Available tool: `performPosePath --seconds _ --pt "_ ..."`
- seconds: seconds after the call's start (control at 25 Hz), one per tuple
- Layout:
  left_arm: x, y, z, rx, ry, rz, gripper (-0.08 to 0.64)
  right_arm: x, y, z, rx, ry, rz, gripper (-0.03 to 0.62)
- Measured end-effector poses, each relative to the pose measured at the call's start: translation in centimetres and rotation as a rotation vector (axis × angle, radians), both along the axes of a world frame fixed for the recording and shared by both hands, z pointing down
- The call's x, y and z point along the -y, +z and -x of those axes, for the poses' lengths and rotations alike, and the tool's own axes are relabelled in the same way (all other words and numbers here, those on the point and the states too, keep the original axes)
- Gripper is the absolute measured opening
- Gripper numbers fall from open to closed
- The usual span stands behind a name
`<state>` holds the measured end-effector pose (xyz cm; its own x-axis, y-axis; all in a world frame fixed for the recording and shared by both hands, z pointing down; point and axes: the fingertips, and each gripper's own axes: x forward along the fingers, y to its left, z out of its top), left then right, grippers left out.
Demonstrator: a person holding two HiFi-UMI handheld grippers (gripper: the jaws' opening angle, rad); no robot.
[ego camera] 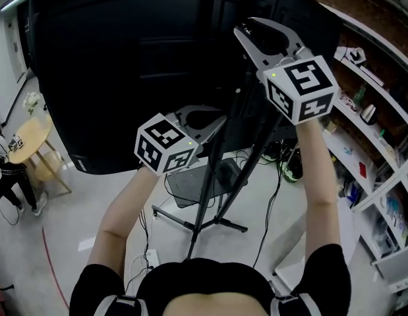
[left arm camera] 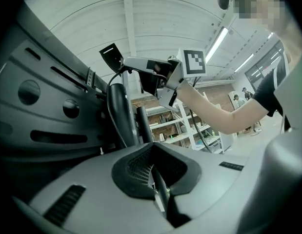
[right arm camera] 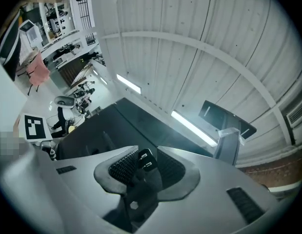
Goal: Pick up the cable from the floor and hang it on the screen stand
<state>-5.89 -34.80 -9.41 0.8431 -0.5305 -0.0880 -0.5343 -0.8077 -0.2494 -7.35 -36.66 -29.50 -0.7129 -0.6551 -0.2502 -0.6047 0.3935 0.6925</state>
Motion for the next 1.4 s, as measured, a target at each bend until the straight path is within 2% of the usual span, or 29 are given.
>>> performPosePath --seconds 0.32,0.68,1.0,1.2,1.4 --pt "0.5 -1.9 1.3 0.008 -0.039 -0.035 0.008 4.4 -5.6 1.1 -0.004 0.092 -0.033 0.13" --pt "-0.1 -1.6 1.2 0.014 -0.02 -0.051 0.008 7.5 -7.7 -5.3 0.074 0.279 -0.068 0.127" --pt "-0.4 -0.5 -0.3 0.018 0.004 -0.047 0.008 7.9 -2.6 -11.3 0.268 0.305 0.026 0.107" --pt "-0.5 0.4 -0.5 0.023 -0.001 -0.036 0.008 8.0 1.9 -12.7 0.335 0.313 0.097 0.097" --pt "-0.9 0.2 -0.4 0.027 -0.016 -0.046 0.007 8.0 5.0 -13.3 0.42 0.272 0.18 0.097"
